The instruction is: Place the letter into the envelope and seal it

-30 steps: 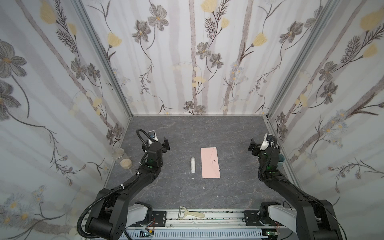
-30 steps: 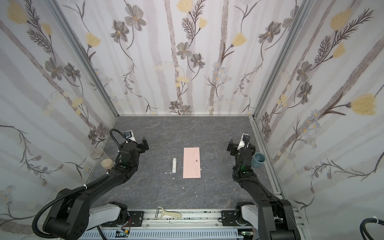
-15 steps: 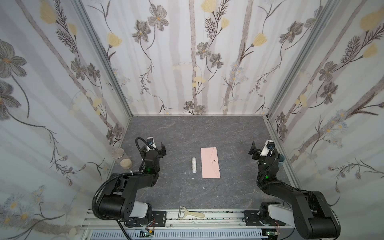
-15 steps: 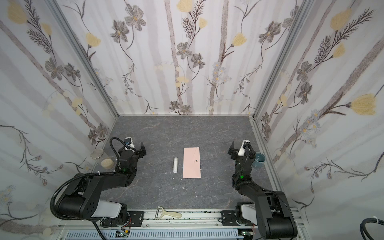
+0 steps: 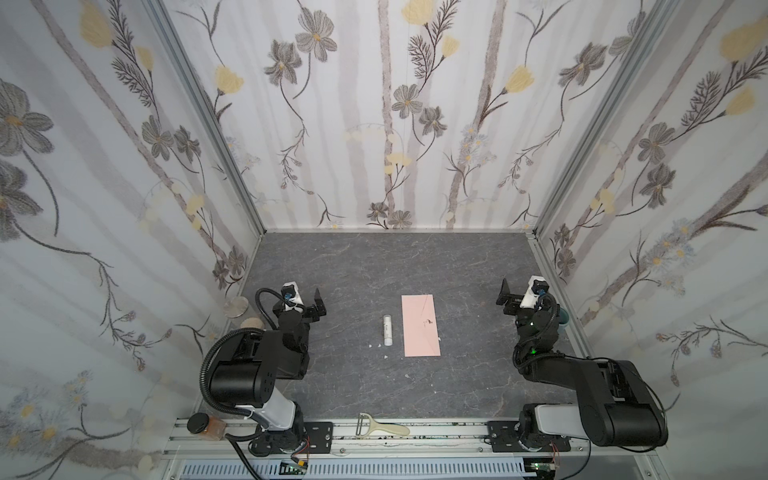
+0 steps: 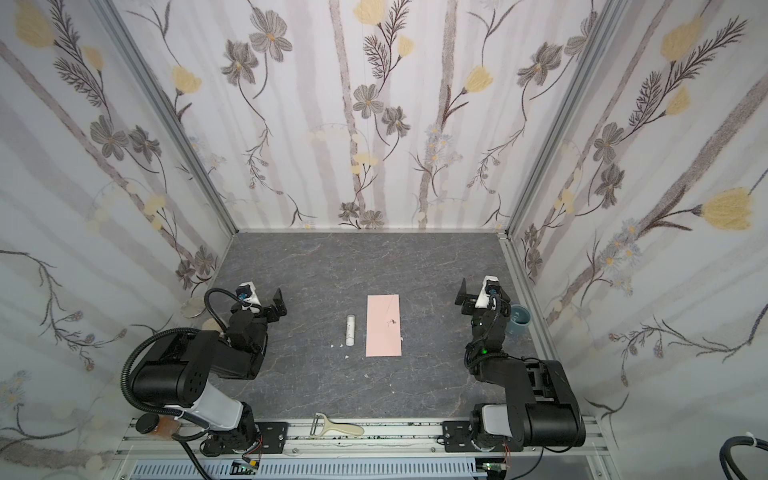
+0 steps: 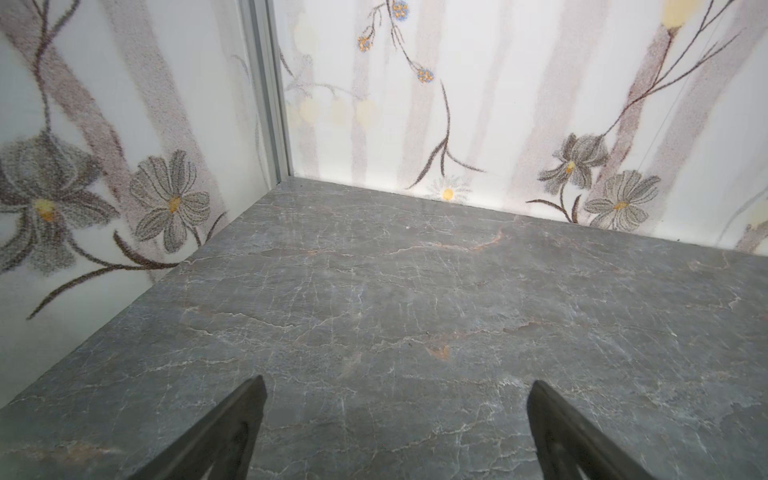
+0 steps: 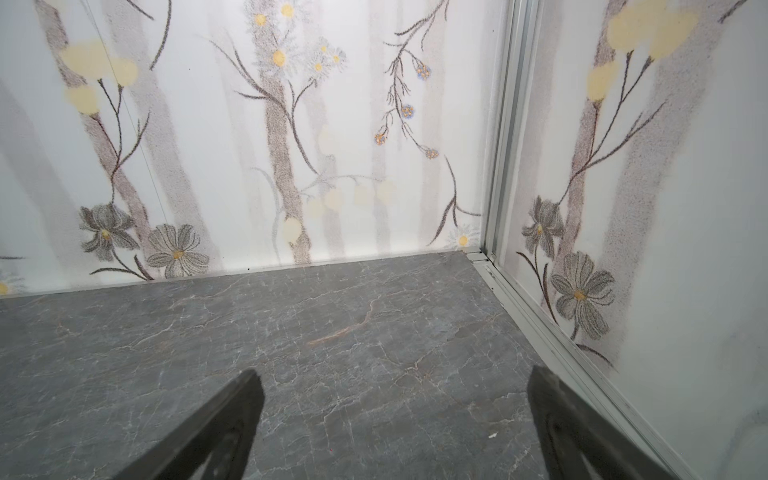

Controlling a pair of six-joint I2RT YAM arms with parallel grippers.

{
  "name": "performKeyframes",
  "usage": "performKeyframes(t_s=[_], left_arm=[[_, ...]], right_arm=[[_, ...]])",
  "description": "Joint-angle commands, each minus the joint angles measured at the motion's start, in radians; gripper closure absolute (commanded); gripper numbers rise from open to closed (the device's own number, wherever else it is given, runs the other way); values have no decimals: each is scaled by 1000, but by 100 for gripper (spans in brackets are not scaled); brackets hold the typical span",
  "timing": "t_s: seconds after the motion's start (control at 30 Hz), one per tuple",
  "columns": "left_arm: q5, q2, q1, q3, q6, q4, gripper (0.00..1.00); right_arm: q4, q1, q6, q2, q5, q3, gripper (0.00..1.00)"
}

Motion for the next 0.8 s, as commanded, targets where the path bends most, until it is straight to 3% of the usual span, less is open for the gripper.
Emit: performKeyframes(t_s=[0.0, 0.77], left_arm=[[8, 0, 1, 6, -26, 51, 0], [-6, 0, 0, 7, -27, 48, 0]], right_arm=[[35, 2, -5, 3, -37, -3, 0], [38, 1, -4, 4, -35, -2, 0]])
